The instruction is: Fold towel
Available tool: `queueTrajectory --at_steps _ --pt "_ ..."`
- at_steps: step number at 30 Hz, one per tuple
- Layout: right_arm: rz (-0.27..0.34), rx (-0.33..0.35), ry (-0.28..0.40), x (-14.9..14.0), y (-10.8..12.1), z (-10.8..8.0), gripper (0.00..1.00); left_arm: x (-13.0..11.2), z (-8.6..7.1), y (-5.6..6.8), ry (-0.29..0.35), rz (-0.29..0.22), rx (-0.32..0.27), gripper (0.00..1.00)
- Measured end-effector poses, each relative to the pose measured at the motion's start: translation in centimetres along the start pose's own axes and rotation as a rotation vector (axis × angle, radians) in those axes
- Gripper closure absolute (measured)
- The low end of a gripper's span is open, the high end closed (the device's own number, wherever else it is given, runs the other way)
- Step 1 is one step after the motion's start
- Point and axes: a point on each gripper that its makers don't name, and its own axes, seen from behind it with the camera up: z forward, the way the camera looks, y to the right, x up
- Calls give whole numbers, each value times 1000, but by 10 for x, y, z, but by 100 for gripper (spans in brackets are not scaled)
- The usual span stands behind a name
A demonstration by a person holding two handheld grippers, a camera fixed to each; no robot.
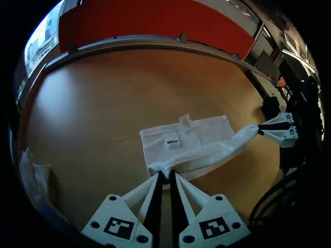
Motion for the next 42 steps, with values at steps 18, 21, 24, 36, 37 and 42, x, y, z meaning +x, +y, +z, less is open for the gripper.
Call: queueTrajectory --at_steps 18,21,24,36,37,42 --pt "59 -31 -62 -15 19 42 90 7 56 -28 -1 24 58 74" --pt "64 -42 -67 -16 21 49 89 8 63 -34 2 31 73 70" --pt "70 -57 -70 -16 25 54 88 8 70 -40 3 37 89 64" --pt "104 -128 -70 -10 48 71 75 20 85 -56 16 67 149 39" --pt "104 -134 -70 -9 49 71 73 21 85 -58 16 72 154 37" --pt "104 -153 -62 -5 54 70 45 25 83 -58 17 74 153 29"
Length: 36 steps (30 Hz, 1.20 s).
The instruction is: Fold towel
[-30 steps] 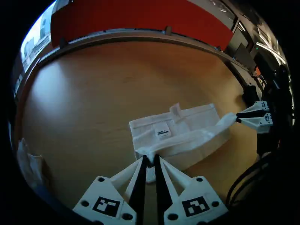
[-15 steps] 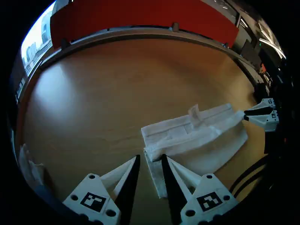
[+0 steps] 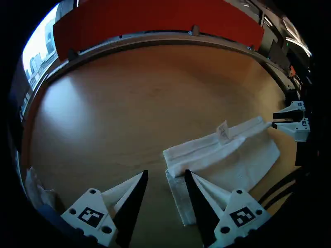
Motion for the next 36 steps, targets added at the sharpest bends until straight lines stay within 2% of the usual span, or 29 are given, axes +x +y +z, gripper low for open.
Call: queueTrajectory --at_steps 2,4,5,14,23,36 --pt "1 -8 3 0 1 -3 26 0 -2 0 2 -8 -3 10" --pt "3 -11 1 -2 2 -5 10 0 -4 -2 6 -16 0 3" --pt "4 -12 -1 -3 2 -5 9 1 -4 -3 8 -19 2 3" --pt "42 -1 -3 -14 -3 -13 7 -4 -13 -3 15 -26 -9 3" --pt "51 -2 0 -29 -9 -28 7 -17 -25 1 18 -32 -10 3" --pt "70 1 3 -55 -24 -53 8 -55 -47 7 5 -38 7 3"
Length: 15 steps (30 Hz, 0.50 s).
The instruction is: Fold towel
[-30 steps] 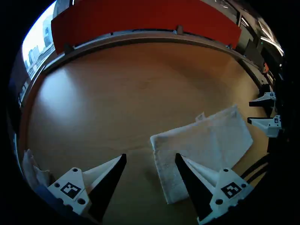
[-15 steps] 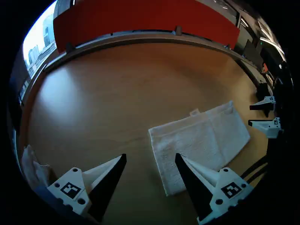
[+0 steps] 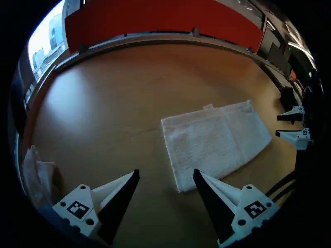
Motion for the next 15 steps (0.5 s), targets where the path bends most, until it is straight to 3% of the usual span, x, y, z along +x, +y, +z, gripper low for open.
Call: queueTrajectory --at_steps 8,15 --pt "0 10 -7 -10 -3 -3 8 -15 -6 2 -6 -18 6 3" --pt "-29 37 -15 -12 -6 1 8 -21 -16 -5 0 -37 28 3"
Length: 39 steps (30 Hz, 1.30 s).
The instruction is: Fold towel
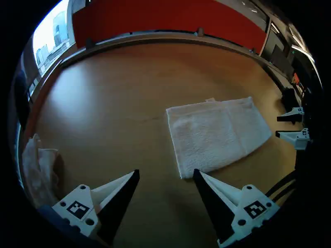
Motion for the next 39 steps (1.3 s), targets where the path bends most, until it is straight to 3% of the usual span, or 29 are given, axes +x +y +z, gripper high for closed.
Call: queueTrajectory --at_steps 13,24,35,39 --pt "-124 78 -30 -3 -3 7 7 -32 -33 -19 8 -85 57 4" --pt "-189 107 -57 -7 -4 12 9 -43 -47 -29 16 -113 82 3" --pt "-268 141 -120 -27 -4 18 47 -58 -57 -32 7 -140 88 3" --pt "-272 141 -128 -29 -2 20 60 -63 -60 -33 2 -143 92 3"
